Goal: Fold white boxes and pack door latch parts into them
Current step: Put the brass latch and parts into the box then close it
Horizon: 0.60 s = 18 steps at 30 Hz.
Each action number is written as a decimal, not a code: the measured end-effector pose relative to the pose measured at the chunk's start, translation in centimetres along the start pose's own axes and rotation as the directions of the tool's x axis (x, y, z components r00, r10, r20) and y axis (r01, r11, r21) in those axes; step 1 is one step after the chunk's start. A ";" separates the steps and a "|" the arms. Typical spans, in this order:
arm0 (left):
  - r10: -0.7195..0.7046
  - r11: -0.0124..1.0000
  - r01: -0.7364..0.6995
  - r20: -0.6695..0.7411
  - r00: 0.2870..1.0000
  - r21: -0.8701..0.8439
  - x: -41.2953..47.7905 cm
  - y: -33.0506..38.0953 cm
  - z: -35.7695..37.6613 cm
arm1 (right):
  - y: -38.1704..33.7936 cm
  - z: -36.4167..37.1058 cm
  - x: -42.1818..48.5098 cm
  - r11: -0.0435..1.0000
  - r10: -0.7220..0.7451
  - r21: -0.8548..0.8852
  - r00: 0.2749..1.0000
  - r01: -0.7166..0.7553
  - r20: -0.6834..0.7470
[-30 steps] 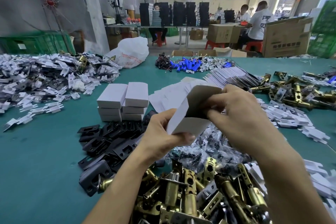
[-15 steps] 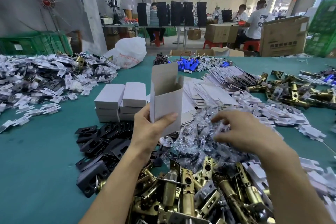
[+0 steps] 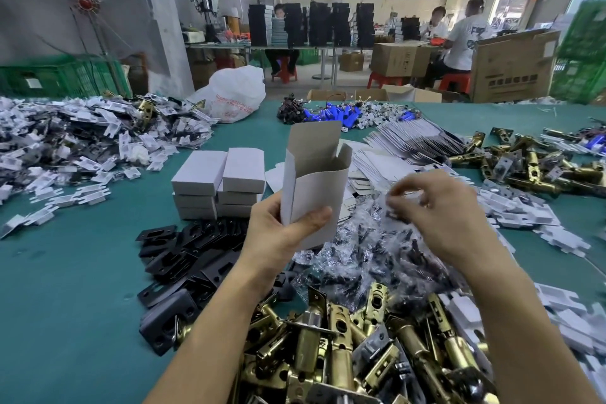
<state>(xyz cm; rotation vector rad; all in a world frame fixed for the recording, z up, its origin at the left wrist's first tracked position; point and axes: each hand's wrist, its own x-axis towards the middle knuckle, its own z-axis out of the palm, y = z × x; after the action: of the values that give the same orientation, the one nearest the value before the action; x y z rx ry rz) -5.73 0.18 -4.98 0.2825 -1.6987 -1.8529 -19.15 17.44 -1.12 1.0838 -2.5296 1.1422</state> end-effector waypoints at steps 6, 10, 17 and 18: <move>-0.175 0.975 0.140 0.203 0.963 0.173 -0.2 -0.1 -0.1 | -3.6 -2.3 -0.8 0.870 -0.200 0.313 0.854 0.380 -0.480; -0.223 0.967 0.155 0.378 0.898 0.203 -0.5 -0.2 -0.3 | -4.7 -1.0 -1.1 0.891 -0.274 0.204 0.839 0.405 -0.469; -0.206 0.976 0.154 0.426 0.881 0.153 -0.5 0.1 -0.3 | -5.8 1.5 -1.4 0.898 -0.278 0.275 0.927 0.344 -0.252; -0.202 0.978 0.157 0.420 0.885 0.139 -0.5 0.1 -0.3 | -5.9 1.7 -1.5 0.898 -0.266 0.286 0.930 0.335 -0.252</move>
<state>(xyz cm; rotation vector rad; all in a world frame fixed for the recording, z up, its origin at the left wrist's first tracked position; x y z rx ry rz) -5.13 0.26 -5.09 0.0687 -2.1323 -2.0824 -13.85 14.41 0.56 1.2994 -1.9714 1.5215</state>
